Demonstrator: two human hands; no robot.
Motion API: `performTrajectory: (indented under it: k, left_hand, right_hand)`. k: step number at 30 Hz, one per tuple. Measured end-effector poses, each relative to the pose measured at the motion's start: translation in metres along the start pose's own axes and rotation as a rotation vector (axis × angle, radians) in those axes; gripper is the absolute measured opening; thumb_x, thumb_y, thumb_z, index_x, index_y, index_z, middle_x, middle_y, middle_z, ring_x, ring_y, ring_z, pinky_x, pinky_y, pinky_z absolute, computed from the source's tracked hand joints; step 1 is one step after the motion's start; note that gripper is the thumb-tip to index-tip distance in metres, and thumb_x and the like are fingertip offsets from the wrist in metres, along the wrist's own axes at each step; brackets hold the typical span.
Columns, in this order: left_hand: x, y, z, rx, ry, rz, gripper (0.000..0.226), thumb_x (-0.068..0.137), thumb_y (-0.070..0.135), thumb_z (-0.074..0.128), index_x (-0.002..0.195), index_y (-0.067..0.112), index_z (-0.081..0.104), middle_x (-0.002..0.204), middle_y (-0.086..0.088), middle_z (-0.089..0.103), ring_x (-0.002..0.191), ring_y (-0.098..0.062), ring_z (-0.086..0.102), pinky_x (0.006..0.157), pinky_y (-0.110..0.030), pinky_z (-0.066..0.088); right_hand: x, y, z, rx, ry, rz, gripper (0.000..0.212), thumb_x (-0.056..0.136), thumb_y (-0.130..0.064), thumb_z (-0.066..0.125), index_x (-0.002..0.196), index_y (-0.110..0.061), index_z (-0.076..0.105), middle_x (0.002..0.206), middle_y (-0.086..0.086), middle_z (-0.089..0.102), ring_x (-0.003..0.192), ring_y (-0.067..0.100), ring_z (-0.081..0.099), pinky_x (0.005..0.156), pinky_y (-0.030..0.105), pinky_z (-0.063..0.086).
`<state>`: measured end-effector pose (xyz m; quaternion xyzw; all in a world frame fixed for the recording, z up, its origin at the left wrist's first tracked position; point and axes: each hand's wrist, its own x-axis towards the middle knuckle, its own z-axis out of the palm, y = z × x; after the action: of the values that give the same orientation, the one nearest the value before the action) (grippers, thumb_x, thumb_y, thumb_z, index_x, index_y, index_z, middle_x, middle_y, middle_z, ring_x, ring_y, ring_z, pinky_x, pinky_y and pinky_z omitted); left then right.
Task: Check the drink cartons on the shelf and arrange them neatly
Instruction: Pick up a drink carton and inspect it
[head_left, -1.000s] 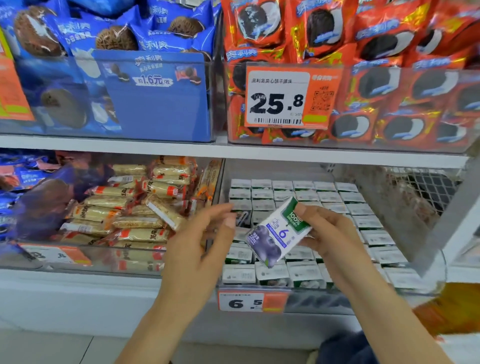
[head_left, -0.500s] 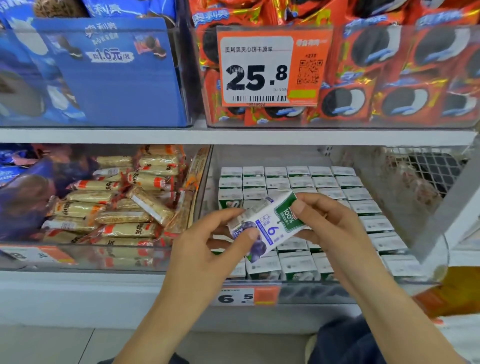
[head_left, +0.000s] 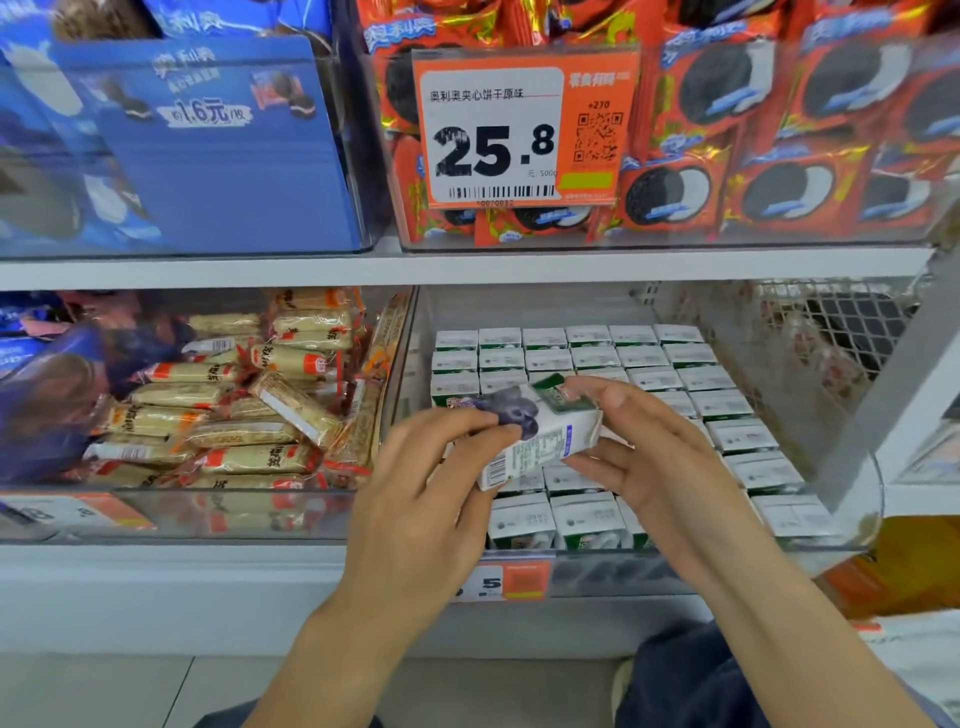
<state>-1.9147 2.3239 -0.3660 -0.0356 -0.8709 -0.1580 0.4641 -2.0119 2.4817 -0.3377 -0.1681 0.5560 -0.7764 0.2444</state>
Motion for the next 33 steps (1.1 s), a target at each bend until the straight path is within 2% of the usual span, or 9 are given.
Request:
performTrajectory:
  k: [5,11,14,16,18,20,23,29,33]
  left_hand:
    - [-0.004,-0.001,0.0,-0.012,0.063,0.044,0.051,0.068,-0.01,0.068,0.112,0.014,0.057,0.114,0.0,0.053,0.106,-0.021,0.052,0.106,-0.018,0.028]
    - [-0.006,-0.001,0.002,-0.005,0.016,0.136,0.035,0.082,-0.003,0.057,0.112,0.014,0.056,0.117,-0.004,0.05,0.109,-0.021,0.051,0.106,-0.02,0.029]
    - [0.004,0.0,-0.002,-0.444,-0.145,-0.294,0.061,0.076,-0.007,0.061,0.122,0.032,0.051,0.134,0.008,0.05,0.129,-0.011,0.046,0.11,-0.025,0.034]
    - [0.013,-0.001,-0.011,-0.886,-0.278,-0.665,0.072,0.076,-0.015,0.066,0.124,0.037,0.054,0.133,0.012,0.058,0.123,-0.009,0.055,0.098,-0.022,0.047]
    - [0.024,0.007,-0.011,-1.174,-0.356,-0.903,0.05,0.077,0.008,0.071,0.121,0.03,0.062,0.121,-0.002,0.068,0.108,-0.018,0.066,0.08,-0.021,0.055]
    - [0.032,0.031,0.0,-1.24,-0.421,-1.012,0.045,0.071,0.037,0.072,0.114,0.023,0.067,0.108,-0.01,0.072,0.097,-0.026,0.071,0.074,-0.026,0.058]
    - [0.036,0.094,0.024,-1.089,-0.556,-0.906,0.044,0.068,0.046,0.074,0.106,0.025,0.067,0.096,0.0,0.075,0.088,-0.019,0.072,0.078,-0.03,0.059]
    - [0.032,0.234,0.079,-1.153,-0.884,-0.826,0.02,0.09,0.014,0.059,0.11,0.016,0.06,0.086,-0.001,0.069,0.064,-0.008,0.068,0.066,-0.021,0.057]
    - [0.001,0.3,0.129,-1.165,-1.152,-0.779,0.027,0.094,0.019,0.056,0.121,0.015,0.057,0.099,-0.003,0.069,0.082,-0.015,0.068,0.071,-0.024,0.056]
  right_hand:
    - [0.0,0.001,0.0,0.071,-0.007,0.029,0.042,0.075,-0.035,0.061,0.113,-0.019,0.069,0.106,0.004,0.071,0.086,0.019,0.068,0.072,0.027,0.056]
    - [0.001,-0.003,-0.008,0.122,-0.07,0.241,0.045,0.067,-0.02,0.072,0.11,-0.006,0.064,0.092,0.005,0.07,0.078,0.017,0.068,0.065,0.031,0.058]
    - [0.0,-0.008,-0.015,0.126,-0.003,0.188,0.05,0.062,-0.015,0.074,0.111,-0.01,0.062,0.087,0.002,0.07,0.075,0.017,0.066,0.065,0.031,0.058]
    - [-0.005,-0.015,-0.023,0.155,0.049,0.134,0.052,0.06,-0.014,0.075,0.11,-0.012,0.063,0.085,0.002,0.07,0.079,0.022,0.062,0.065,0.032,0.058]
    - [-0.017,-0.022,-0.037,0.181,0.097,0.086,0.054,0.06,-0.015,0.076,0.113,-0.013,0.064,0.089,0.005,0.069,0.087,0.03,0.051,0.066,0.032,0.058]
    - [-0.038,-0.028,-0.053,0.148,0.121,0.051,0.054,0.063,-0.016,0.076,0.116,-0.013,0.064,0.1,0.012,0.068,0.089,0.031,0.054,0.066,0.03,0.057]
    - [-0.087,-0.037,-0.086,0.079,0.205,-0.025,0.046,0.065,-0.017,0.074,0.11,-0.015,0.067,0.106,0.013,0.069,0.089,0.023,0.069,0.065,0.028,0.057]
    - [-0.21,-0.052,-0.18,0.008,0.496,-0.136,0.024,0.078,-0.011,0.069,0.099,-0.023,0.067,0.091,0.003,0.073,0.082,0.017,0.07,0.067,0.028,0.057]
    - [-0.272,-0.036,-0.244,-0.089,0.681,-0.086,0.022,0.077,-0.019,0.065,0.095,-0.031,0.07,0.09,-0.003,0.073,0.08,0.012,0.069,0.068,0.024,0.056]
